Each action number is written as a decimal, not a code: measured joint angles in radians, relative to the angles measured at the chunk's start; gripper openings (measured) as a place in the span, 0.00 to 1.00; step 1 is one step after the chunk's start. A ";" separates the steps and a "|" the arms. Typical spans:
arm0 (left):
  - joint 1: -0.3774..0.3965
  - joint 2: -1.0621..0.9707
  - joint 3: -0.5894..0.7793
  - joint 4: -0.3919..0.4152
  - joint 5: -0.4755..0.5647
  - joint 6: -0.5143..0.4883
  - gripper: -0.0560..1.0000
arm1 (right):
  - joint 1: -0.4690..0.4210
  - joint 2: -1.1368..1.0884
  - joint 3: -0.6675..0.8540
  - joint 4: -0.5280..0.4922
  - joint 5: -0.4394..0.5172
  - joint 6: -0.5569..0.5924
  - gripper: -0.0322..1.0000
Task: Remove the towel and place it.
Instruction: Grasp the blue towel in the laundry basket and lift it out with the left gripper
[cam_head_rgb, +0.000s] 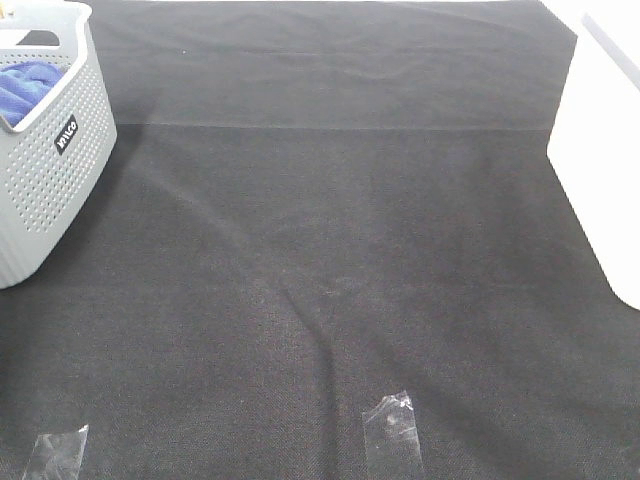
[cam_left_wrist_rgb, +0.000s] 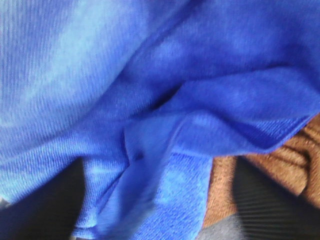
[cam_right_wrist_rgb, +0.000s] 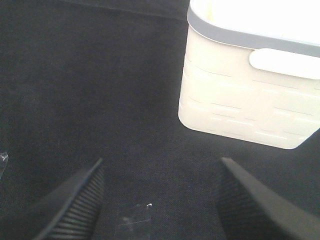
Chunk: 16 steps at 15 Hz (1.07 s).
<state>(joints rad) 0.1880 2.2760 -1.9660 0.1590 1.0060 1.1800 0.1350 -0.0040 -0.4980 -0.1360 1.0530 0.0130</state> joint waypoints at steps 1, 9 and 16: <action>0.000 0.000 0.000 0.003 -0.016 -0.004 0.38 | 0.000 0.000 0.000 0.000 0.000 0.000 0.66; 0.000 0.000 0.000 0.041 -0.014 -0.024 0.07 | 0.000 0.000 0.000 0.000 0.000 0.000 0.66; -0.002 -0.202 0.000 0.065 0.039 -0.163 0.05 | 0.000 0.000 0.000 0.000 0.000 0.000 0.66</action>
<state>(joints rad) 0.1860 2.0740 -1.9660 0.2240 1.0450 1.0170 0.1350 -0.0040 -0.4980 -0.1360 1.0530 0.0130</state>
